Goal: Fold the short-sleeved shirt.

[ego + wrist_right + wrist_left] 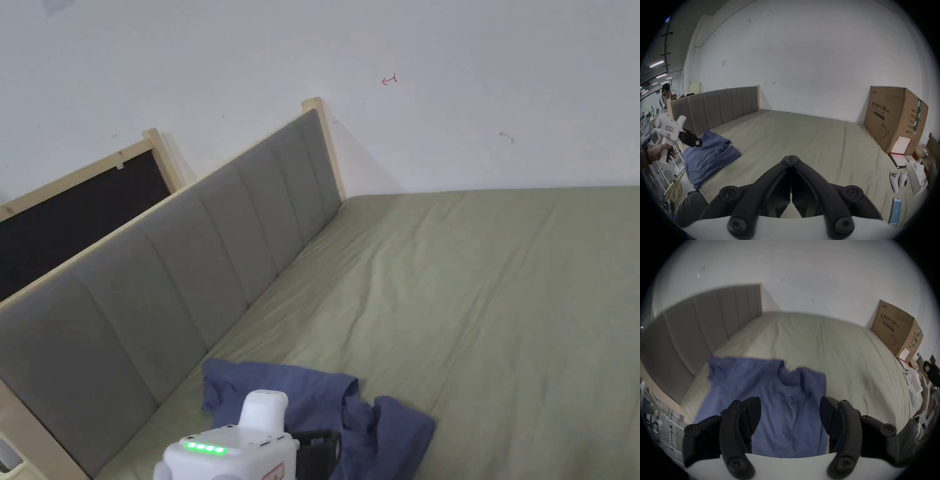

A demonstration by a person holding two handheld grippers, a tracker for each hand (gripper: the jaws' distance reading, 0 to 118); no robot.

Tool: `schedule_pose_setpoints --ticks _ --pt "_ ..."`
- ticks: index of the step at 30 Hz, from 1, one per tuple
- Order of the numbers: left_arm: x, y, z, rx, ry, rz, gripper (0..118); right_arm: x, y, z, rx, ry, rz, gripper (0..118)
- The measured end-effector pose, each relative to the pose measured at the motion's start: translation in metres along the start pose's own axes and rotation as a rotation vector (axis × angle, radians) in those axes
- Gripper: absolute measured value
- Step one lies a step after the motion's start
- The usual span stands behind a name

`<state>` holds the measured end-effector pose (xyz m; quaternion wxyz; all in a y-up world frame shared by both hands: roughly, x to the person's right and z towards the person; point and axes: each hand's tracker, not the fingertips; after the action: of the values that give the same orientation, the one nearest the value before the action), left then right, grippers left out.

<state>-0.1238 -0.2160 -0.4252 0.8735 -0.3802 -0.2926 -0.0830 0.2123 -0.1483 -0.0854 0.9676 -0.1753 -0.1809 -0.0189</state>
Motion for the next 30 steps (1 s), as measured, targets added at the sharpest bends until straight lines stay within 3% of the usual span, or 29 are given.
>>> schedule_pose_setpoints --ticks 6,9,12,14,15,16,19,22,23,26,30 --pt "-0.017 -0.014 -0.103 -0.238 0.006 0.021 81 0.016 -0.01 -0.004 -0.079 -0.046 -0.016 0" --pt "-0.016 -0.019 -0.113 -0.23 0.018 0.03 78 0.019 -0.014 -0.005 -0.106 -0.063 -0.009 0" --pt "-0.007 -0.017 -0.101 -0.236 0.039 -0.003 48 0.021 -0.019 -0.005 -0.117 -0.074 -0.029 0" --pt "-0.002 -0.017 -0.097 -0.228 0.046 -0.014 41 0.022 -0.021 -0.005 -0.123 -0.063 -0.068 0" --pt "-0.004 -0.015 -0.098 -0.227 0.052 -0.024 14 0.022 -0.022 -0.005 -0.125 -0.058 -0.078 0" --pt "-0.004 -0.017 -0.099 -0.226 0.087 -0.05 3 0.021 -0.022 -0.005 -0.125 -0.055 -0.083 0" --pt "-0.015 -0.008 -0.105 -0.264 0.043 0.071 3 0.023 -0.023 -0.003 -0.127 -0.05 -0.083 0" --pt "-0.029 0.016 -0.082 -0.173 -0.026 0.218 3 0.03 -0.024 0.005 -0.114 -0.051 -0.068 0" --pt "-0.034 0.028 -0.076 -0.129 -0.023 0.224 3 0.033 -0.025 0.008 -0.11 -0.057 -0.067 0" --pt "-0.022 0.073 -0.048 -0.024 0.031 0.074 3 0.045 -0.027 0.015 -0.098 -0.07 -0.118 0" --pt "0.016 0.137 -0.008 0.158 -0.048 0.121 3 0.062 -0.03 0.024 -0.093 -0.102 -0.188 0"
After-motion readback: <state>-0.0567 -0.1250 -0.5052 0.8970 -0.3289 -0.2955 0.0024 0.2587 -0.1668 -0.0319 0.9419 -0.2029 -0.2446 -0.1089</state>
